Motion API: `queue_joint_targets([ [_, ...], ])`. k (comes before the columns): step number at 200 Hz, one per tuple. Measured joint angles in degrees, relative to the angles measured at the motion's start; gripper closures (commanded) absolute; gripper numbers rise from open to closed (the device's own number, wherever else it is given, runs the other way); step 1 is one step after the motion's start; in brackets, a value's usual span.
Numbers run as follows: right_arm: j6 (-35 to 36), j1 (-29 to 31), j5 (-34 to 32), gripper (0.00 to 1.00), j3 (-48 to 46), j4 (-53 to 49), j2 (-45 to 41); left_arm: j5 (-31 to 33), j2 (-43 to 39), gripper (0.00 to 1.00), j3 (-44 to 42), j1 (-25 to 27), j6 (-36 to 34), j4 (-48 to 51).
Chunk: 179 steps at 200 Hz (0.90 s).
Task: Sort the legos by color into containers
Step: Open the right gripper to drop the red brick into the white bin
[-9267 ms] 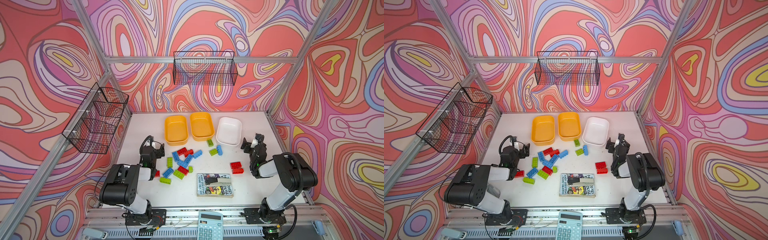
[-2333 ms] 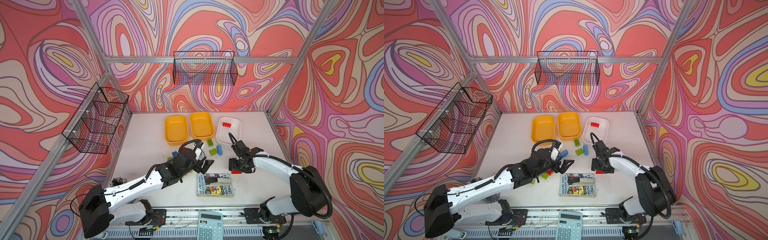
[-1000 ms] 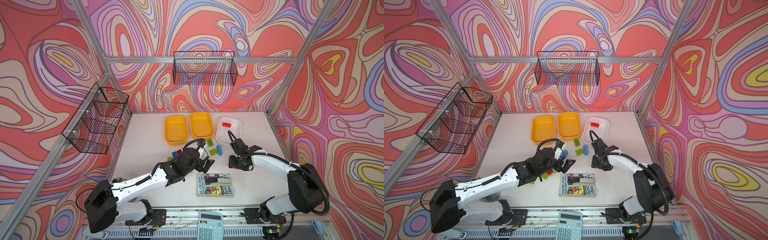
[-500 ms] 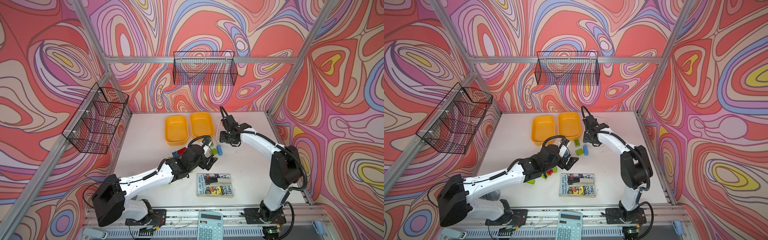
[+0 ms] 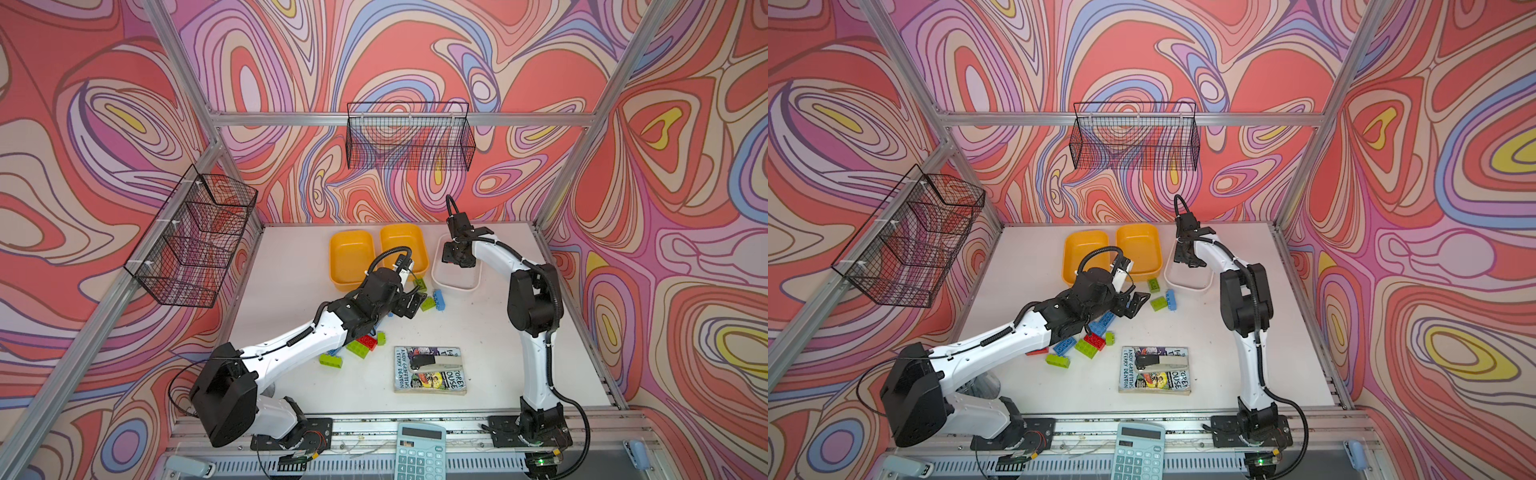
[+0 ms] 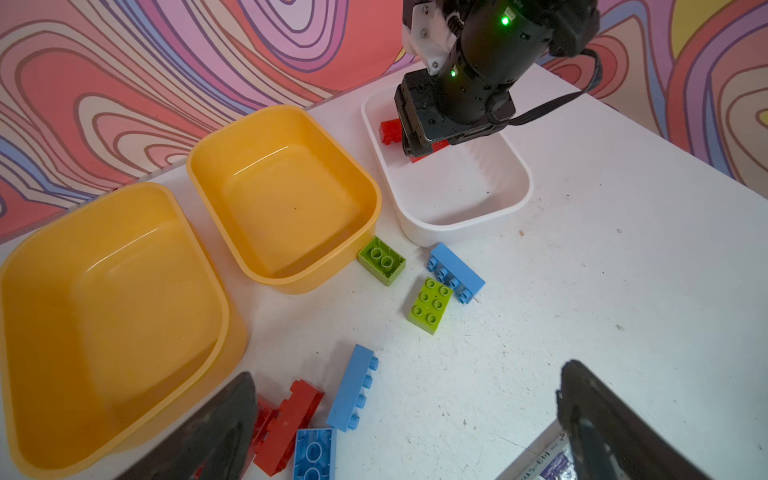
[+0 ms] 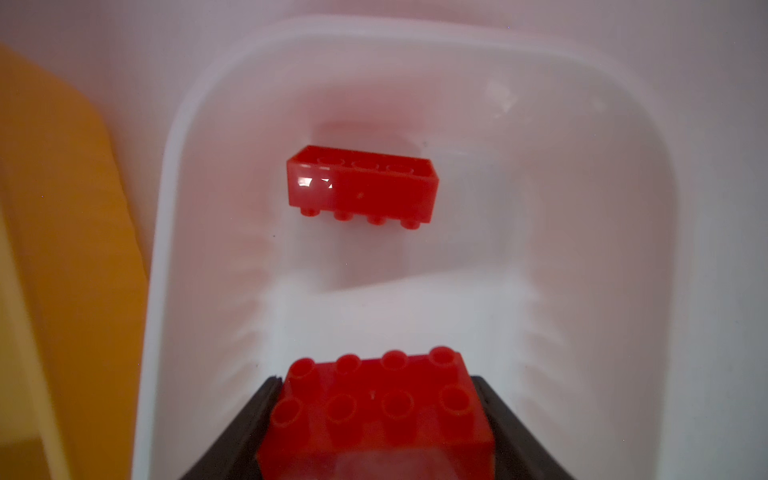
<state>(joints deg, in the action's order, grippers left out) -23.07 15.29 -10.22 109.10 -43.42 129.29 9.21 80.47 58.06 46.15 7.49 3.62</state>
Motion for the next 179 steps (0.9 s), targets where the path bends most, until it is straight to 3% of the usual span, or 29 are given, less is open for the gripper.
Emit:
queue_joint_targets([
  [25, 0.26, 0.0, 0.68, 0.15, 3.76, -1.27, 3.02, -0.15, 0.0, 0.0, 0.0, -0.35, 0.33, 0.37],
  [71, 1.05, 0.02, 1.73, 0.1, 5.73, -3.65, 2.95, 0.44, 0.42, 0.0, 0.13, -1.11, 3.08, 3.52],
  [100, 1.01, 0.81, 2.86, 0.1, 1.49, -4.17, -1.7, 1.49, -1.27, 0.0, -1.55, -1.49, 5.27, 4.09],
  [146, 0.42, 10.38, 5.11, 0.12, -4.7, -3.96, -12.81, 3.69, -11.61, 0.0, -9.46, -1.64, 10.05, 5.84],
  [179, -0.57, 18.23, 7.19, 0.12, -6.32, -3.21, -15.08, 5.92, -23.32, 0.0, -16.7, -1.62, 15.43, 9.75],
])
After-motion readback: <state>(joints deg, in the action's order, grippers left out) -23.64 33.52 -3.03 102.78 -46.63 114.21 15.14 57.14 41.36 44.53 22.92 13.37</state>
